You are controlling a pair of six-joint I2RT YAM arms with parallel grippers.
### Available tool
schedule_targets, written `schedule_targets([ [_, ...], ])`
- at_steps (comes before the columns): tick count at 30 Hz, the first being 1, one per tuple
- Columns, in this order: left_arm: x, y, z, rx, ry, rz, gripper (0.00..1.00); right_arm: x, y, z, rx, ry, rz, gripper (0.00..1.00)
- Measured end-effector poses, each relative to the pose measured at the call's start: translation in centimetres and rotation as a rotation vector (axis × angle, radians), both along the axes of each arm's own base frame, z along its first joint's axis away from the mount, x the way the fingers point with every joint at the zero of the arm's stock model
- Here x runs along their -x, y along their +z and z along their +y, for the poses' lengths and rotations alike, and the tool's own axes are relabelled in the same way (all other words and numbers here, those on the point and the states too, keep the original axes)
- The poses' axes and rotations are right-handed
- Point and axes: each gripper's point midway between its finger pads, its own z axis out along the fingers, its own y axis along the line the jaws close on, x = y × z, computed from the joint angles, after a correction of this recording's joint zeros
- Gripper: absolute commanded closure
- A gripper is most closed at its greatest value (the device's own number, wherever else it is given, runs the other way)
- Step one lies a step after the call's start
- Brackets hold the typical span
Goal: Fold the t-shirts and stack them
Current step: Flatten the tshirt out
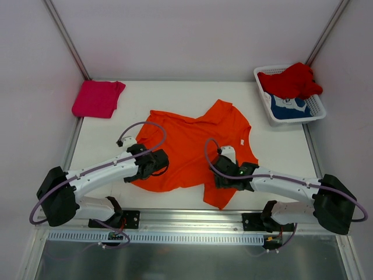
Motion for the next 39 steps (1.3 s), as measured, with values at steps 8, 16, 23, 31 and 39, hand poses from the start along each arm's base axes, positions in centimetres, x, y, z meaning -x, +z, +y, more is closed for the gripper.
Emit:
schedule_targets([
  [8, 0.3, -1.9, 0.6, -0.097, 0.06, 0.127, 0.91, 0.1, 0.8, 0.1, -0.04, 0.019, -0.021, 0.43],
  [16, 0.6, -2.1, 0.6, -0.11, 0.058, 0.159, 0.36, 0.3, 0.6, -0.1, -0.038, 0.03, -0.01, 0.43],
  [23, -0.8, -0.2, -0.6, -0.049, 0.032, 0.1, 0.32, -0.1, 1.0, -0.3, -0.035, 0.026, -0.014, 0.43],
  [31, -7.3, 4.2, -4.7, -0.087, -0.127, 0.009, 0.3, -5.3, 4.3, 1.3, -0.056, -0.04, -0.052, 0.43],
  [39, -15.5, 2.4, -8.2, 0.008, -0.289, -0.038, 0.32, -12.6, 6.9, 1.6, -0.093, -0.12, -0.091, 0.43],
])
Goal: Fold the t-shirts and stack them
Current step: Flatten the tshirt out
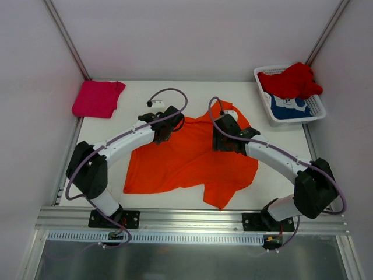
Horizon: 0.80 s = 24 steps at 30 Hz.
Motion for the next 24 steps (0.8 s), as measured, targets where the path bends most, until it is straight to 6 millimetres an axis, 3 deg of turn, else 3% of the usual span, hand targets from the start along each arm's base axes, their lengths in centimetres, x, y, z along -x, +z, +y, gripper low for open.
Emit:
schedule_targets([
  [4, -4.0, -2.1, -0.6, 0.003, -0.06, -0.005, 0.34, -1.6, -0.7, -0.2, 0.016, 0.0, 0.021, 0.43],
  [8, -6.9, -5.1, -1.9, 0.003, -0.138, 0.031, 0.34, -2.3, -2.0, -0.2, 0.028, 0.015, 0.057, 0.43],
  [12, -9.6, -6.8, -3.4, 0.022, -0.2, 0.04, 0.34, -3.0, -2.7, -1.2, 0.022, -0.004, 0.077, 0.43],
  [16, -11.6, -7.0, -4.5, 0.022, -0.256, 0.018, 0.35, -4.1, -2.6, -2.6, 0.01, -0.039, 0.074, 0.43],
  [24, -15.5, -5.4, -5.0, 0.001, -0.303, -0.052, 0.38, -5.7, -2.4, -5.4, 0.005, -0.1, 0.065, 0.43],
])
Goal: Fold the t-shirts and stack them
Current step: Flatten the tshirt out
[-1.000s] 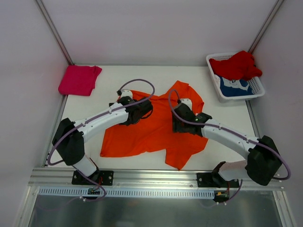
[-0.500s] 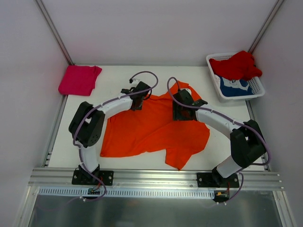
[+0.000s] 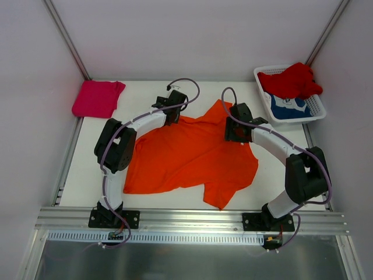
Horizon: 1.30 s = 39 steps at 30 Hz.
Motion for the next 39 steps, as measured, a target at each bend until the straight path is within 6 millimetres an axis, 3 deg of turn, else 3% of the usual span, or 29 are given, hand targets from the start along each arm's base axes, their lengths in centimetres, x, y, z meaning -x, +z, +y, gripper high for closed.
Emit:
schedule_targets([
  [10, -1.2, -3.0, 2.4, -0.031, 0.018, 0.057, 0.4, -0.5, 1.0, -1.0, -0.007, -0.017, -0.026, 0.43],
  [24, -1.1, -4.2, 1.9, 0.002, -0.006, 0.088, 0.45, -0.5, 1.1, -1.0, -0.014, -0.016, -0.027, 0.43],
  [32, -1.1, -5.0, 1.7, 0.009, -0.004, 0.098, 0.72, -0.5, 1.2, -1.0, -0.014, -0.014, -0.028, 0.44],
  [39, -1.1, -5.2, 1.6, 0.012, -0.006, 0.102, 0.78, -0.5, 1.1, -0.9, -0.018, -0.011, -0.027, 0.44],
])
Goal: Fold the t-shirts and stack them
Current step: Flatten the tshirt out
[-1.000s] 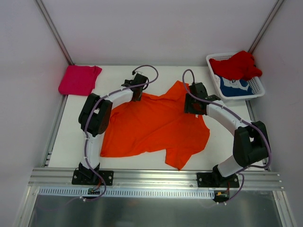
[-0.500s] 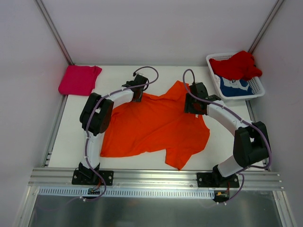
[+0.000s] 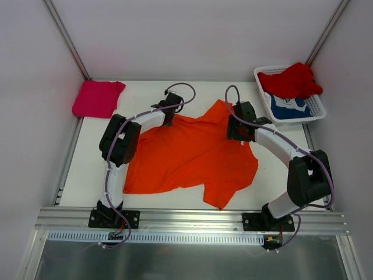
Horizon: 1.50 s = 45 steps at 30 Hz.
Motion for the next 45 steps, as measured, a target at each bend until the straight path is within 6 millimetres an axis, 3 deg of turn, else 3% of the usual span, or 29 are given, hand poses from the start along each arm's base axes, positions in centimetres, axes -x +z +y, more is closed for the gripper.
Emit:
schedule_targets([
  [10, 0.0, 0.0, 0.0, -0.003, -0.002, 0.001, 1.0, -0.1, 0.0, 0.3, -0.012, 0.006, -0.006, 0.44],
  [20, 0.0, 0.5, 0.7, -0.039, 0.008, -0.006, 1.0, 0.1, -0.3, 0.4, -0.024, 0.013, -0.004, 0.45],
  [24, 0.0, 2.6, 1.4, -0.061, 0.021, -0.04, 1.0, 0.3, -0.5, 0.6, -0.034, 0.021, 0.002, 0.45],
  [32, 0.3, 10.2, 3.0, -0.086, 0.051, -0.17, 1.0, -0.2, -0.2, 1.4, -0.07, 0.037, -0.018, 0.45],
  [35, 0.4, 12.2, 3.6, -0.093, 0.063, -0.207, 0.99, -0.4, -0.1, 1.7, -0.085, 0.043, -0.026, 0.45],
  [38, 0.5, 12.7, 4.0, -0.105, 0.069, -0.214, 0.96, -0.5, -0.1, 1.9, -0.095, 0.049, -0.027, 0.45],
  [45, 1.1, 11.9, 4.5, -0.126, 0.068, -0.179, 0.97, -0.4, -0.4, 2.0, -0.098, 0.052, -0.022, 0.45],
])
